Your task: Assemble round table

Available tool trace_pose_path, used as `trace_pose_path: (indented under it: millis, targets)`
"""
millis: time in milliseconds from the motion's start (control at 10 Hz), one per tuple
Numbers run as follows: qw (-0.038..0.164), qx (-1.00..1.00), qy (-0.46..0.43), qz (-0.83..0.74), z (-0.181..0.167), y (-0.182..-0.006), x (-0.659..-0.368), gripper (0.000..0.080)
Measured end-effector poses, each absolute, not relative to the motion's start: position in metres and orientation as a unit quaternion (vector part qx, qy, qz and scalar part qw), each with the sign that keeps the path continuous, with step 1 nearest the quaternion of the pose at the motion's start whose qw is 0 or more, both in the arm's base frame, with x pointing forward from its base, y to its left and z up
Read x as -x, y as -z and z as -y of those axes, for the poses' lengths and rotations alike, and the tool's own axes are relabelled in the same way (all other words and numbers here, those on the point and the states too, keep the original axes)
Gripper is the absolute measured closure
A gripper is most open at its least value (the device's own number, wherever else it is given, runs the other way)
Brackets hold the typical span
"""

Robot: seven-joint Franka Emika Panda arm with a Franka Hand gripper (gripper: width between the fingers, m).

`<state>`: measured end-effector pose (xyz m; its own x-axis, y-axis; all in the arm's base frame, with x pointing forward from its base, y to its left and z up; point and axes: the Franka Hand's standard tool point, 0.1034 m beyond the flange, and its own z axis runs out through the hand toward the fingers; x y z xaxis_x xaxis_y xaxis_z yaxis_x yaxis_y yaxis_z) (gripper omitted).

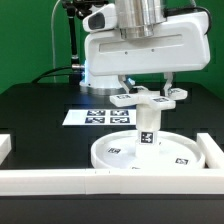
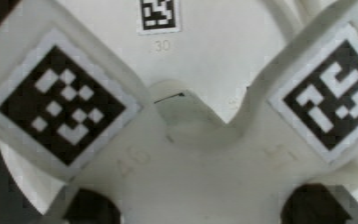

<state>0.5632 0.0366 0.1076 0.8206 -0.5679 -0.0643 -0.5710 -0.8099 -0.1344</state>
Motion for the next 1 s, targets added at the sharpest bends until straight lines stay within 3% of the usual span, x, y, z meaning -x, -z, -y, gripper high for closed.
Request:
trace_pose_path:
  millis: [1000]
  targets:
    - [0.074, 0.8, -0.025, -0.595, -0.0367, -0.1074, -0.5655, 0.035]
